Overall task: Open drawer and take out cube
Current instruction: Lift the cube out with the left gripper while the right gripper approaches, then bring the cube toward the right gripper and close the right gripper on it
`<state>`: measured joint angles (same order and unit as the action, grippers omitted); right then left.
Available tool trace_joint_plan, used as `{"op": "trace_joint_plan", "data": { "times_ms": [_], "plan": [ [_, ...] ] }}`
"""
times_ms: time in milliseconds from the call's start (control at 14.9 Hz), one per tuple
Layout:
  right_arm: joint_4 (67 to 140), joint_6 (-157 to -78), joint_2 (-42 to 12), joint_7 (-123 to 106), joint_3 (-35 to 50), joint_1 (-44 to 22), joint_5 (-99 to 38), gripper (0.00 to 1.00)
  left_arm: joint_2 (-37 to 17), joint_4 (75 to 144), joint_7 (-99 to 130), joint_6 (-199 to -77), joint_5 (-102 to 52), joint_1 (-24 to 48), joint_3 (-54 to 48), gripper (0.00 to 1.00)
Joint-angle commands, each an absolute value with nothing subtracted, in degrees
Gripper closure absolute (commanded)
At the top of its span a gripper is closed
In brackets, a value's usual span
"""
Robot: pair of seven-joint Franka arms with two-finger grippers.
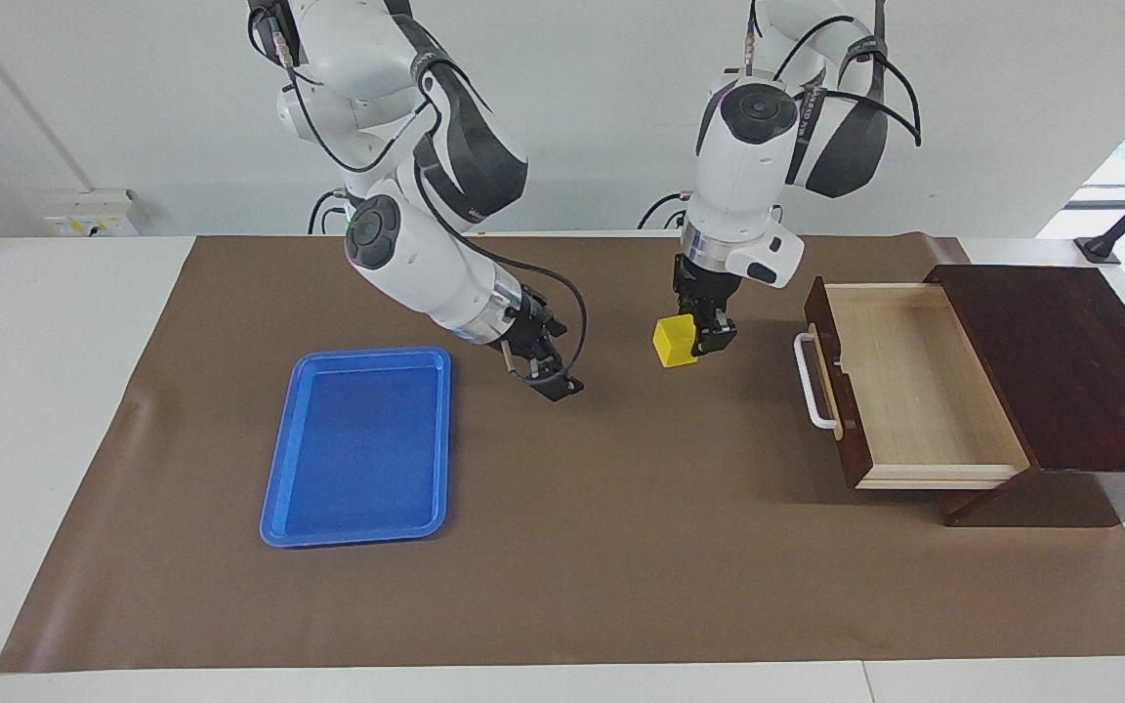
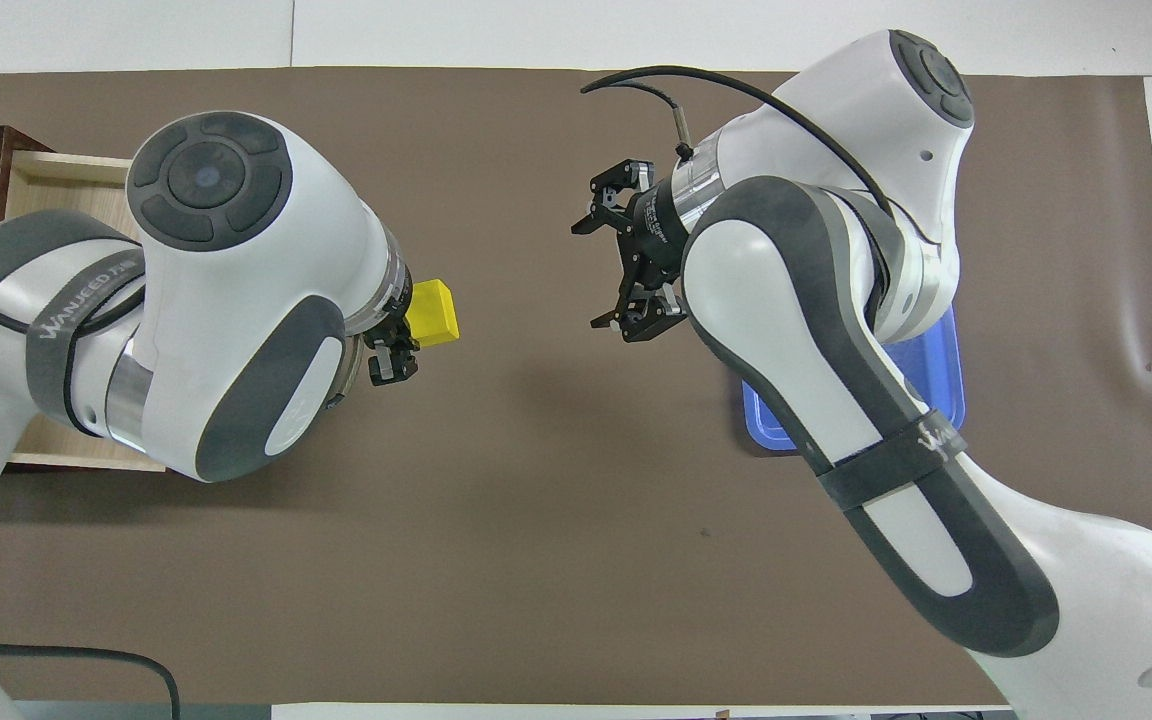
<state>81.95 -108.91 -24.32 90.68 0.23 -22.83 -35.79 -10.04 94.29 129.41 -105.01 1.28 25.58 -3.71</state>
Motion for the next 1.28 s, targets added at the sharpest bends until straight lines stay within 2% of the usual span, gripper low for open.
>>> {"op": "trace_joint_plan", "data": {
  "times_ms": [0,537,806,1209],
  "plan": [
    [81.12,-109.42,-24.96,92.54,0.18,-24.25,-36.39,0.0,-9.93,94.57,131.48,-106.17,0.53,27.24,-2.9,1.0],
    [79.89,-109.07,-26.37,94.04,0.09,-27.42,-32.7,0.01,-9.93,95.1,130.69,-107.14,0.97,28.04,-2.9,1.0],
    [73.04,-108.63,-29.97,98.35,0.09,-28.3,-32.52,0.02,-9.84,95.36,130.61,-106.96,0.97,28.04,-2.9,1.0],
    [73.04,-108.89,-29.88,99.58,0.09,-30.14,-32.78,0.02,-9.76,95.71,130.61,-107.05,0.97,28.13,-2.99,1.0]
  ]
}}
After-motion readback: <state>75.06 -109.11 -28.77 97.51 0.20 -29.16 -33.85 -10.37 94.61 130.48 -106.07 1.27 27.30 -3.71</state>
